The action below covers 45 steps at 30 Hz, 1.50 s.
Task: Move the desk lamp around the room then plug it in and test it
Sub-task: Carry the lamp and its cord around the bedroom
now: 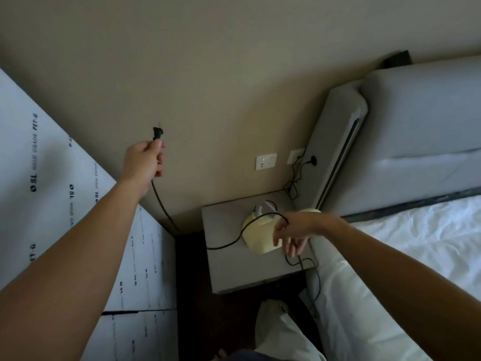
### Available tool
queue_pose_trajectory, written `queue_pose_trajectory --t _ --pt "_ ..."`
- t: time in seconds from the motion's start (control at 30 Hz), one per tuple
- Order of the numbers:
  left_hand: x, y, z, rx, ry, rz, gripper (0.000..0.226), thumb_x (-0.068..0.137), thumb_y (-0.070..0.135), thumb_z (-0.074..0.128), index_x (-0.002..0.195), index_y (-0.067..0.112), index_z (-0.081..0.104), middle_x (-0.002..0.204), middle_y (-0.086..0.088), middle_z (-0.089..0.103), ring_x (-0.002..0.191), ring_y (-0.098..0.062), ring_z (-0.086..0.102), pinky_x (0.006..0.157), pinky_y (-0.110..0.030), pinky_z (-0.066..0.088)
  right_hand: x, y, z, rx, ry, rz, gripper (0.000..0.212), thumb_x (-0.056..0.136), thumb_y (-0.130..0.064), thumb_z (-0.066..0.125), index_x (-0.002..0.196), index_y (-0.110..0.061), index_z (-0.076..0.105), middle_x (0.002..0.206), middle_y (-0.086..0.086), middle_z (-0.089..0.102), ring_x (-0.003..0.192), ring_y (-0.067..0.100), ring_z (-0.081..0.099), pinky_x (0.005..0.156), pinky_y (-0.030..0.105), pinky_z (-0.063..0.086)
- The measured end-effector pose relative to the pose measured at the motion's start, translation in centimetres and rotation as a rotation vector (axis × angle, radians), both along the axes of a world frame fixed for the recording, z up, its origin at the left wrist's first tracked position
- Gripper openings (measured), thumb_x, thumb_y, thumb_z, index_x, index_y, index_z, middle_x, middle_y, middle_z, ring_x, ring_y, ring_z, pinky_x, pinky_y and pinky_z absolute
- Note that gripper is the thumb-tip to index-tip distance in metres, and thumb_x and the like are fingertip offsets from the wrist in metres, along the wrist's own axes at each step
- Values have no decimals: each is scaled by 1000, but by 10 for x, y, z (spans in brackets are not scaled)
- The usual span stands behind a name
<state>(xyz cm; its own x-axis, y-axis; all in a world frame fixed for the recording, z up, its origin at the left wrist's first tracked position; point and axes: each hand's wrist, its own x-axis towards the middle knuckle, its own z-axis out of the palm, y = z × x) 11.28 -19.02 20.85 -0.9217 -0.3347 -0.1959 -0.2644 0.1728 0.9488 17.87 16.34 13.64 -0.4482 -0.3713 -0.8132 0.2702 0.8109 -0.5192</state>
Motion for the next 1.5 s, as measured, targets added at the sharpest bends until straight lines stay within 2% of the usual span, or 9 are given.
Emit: queue_pose_trajectory --t 0.2,0.37,0.47,0.53,0.7,1.07,1.3,1.4,1.5 --pt "30 20 12 -86 -64 -308 22 101 31 48 106 12 58 89 -3 74 52 -16 47 51 -28 39 -39 -89 51 -508 410 -337 27 103 -7 41 93 -4 66 90 16 71 85 26 69 83 38 57" --pt "30 53 -1 -175 -70 -440 42 88 52 63 116 21 61 69 13 55 48 -4 52 52 -27 42 -102 -91 100 -537 950 -204 25 103 -12 45 101 -4 69 96 11 71 90 19 68 79 21 50" --pt "18 80 -13 -232 -83 -506 49 78 60 68 119 35 59 106 24 68 106 -5 65 101 -42 47 -135 -74 113 -390 1177 -54 22 98 -7 49 104 -10 70 103 9 67 95 20 62 84 25 45" --pt "4 96 -22 -267 -105 -509 50 73 64 69 116 40 59 111 24 69 116 -2 58 104 -38 40 -156 -52 110 -241 1207 26 25 93 1 52 107 -10 69 107 10 62 96 22 60 80 22 43" --pt "-32 142 -49 -300 -127 -483 18 98 33 51 109 25 63 86 9 77 50 1 47 58 -25 39 -180 15 58 340 932 184 25 89 -8 57 113 -10 65 117 16 61 104 35 61 84 40 54" --pt "-62 185 -145 -201 -507 -462 7 99 18 51 101 16 57 95 -7 75 84 -19 73 76 -29 57 -178 68 -79 657 630 383 27 94 -29 46 113 -20 64 108 5 66 109 28 59 102 51 35" --pt "-56 207 -184 -39 -667 -346 17 96 5 53 111 12 51 97 -21 71 80 -30 72 78 -39 61 -164 42 -131 256 286 108 49 97 -55 41 109 -13 64 87 6 68 88 24 70 80 34 54" --pt "-55 210 -193 59 -733 -233 17 96 3 46 113 5 50 91 -23 65 71 -31 65 62 -36 57 -150 19 -148 244 252 84 54 94 -56 47 129 -16 54 123 9 63 114 29 61 91 38 46" --pt "-57 206 -211 -34 -768 -233 20 98 13 47 116 7 54 97 -19 70 79 -32 69 78 -45 57 -137 2 -169 276 266 36 59 89 -52 58 136 -18 46 129 7 62 118 29 59 93 39 43"
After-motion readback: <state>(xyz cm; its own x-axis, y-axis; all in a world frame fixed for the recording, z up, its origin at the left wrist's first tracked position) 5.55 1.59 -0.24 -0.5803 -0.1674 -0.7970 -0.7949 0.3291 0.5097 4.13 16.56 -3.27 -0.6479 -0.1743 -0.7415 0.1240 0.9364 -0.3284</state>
